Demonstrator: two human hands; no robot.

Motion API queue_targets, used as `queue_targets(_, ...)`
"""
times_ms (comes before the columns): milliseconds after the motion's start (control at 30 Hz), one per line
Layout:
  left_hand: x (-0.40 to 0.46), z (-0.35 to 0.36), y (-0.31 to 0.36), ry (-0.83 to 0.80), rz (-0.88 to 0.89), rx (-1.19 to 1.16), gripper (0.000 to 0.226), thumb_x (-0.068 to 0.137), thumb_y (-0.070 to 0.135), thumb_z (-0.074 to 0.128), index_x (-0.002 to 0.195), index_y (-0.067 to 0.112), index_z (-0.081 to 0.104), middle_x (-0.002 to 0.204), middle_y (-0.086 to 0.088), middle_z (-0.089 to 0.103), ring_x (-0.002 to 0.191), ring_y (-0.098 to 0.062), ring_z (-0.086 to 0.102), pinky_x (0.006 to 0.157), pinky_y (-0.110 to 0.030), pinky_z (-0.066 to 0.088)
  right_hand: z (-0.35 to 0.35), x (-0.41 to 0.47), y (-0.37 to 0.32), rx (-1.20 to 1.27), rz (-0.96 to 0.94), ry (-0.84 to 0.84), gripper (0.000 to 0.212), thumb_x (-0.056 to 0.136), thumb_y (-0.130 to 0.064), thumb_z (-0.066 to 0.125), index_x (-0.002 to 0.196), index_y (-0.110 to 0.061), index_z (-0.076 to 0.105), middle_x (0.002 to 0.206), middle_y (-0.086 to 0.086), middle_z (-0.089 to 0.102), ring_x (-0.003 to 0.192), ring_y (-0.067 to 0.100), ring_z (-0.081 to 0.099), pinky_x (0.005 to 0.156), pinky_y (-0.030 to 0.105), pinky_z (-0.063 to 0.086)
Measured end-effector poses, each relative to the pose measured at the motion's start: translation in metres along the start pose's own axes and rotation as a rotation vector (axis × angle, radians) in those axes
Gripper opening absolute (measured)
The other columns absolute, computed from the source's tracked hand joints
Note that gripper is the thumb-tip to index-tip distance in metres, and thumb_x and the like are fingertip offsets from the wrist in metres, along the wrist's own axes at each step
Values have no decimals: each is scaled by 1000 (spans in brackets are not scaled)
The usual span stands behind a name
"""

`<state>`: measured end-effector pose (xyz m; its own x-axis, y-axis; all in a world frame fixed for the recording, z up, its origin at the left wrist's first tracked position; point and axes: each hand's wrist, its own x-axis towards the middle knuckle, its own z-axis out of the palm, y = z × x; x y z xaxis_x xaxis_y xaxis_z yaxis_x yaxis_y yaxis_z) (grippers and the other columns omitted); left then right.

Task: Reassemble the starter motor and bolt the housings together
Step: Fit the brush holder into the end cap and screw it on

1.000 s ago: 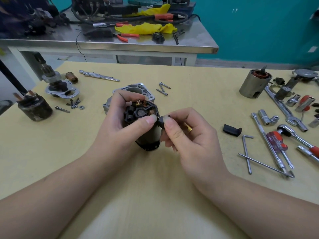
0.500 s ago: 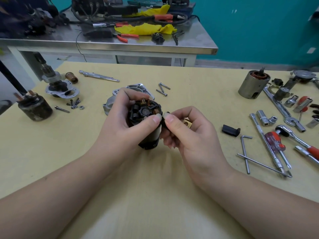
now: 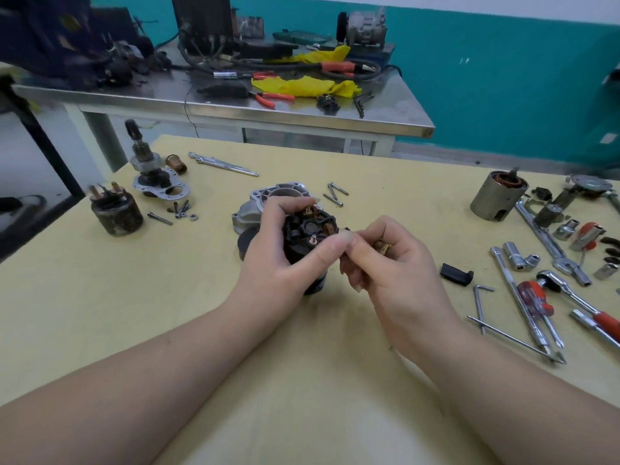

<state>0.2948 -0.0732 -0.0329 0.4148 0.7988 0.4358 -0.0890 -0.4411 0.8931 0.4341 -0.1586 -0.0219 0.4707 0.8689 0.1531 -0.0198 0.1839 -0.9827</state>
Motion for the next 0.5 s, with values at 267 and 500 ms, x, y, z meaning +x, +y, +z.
queue_targets(267, 6, 1, -7, 37, -86, -133, 39, 86, 40, 81, 117, 34, 58, 102, 18, 78, 97, -10, 79, 90, -28, 58, -15, 30, -42, -449, -90, 25, 28, 107, -37, 58, 92, -28, 80, 94, -10, 78, 86, 2, 66, 70, 17, 44)
queue_targets(500, 17, -10, -2, -119, -115, -76, 32, 82, 39, 84, 103, 46, 61, 106, 17, 76, 100, -2, 73, 87, -16, 54, 65, 139, -96, -1643, -416, -895, 73, 94, -10, 65, 144, -60, 46, 148, -18, 52, 137, 15, 44, 103, 43, 50)
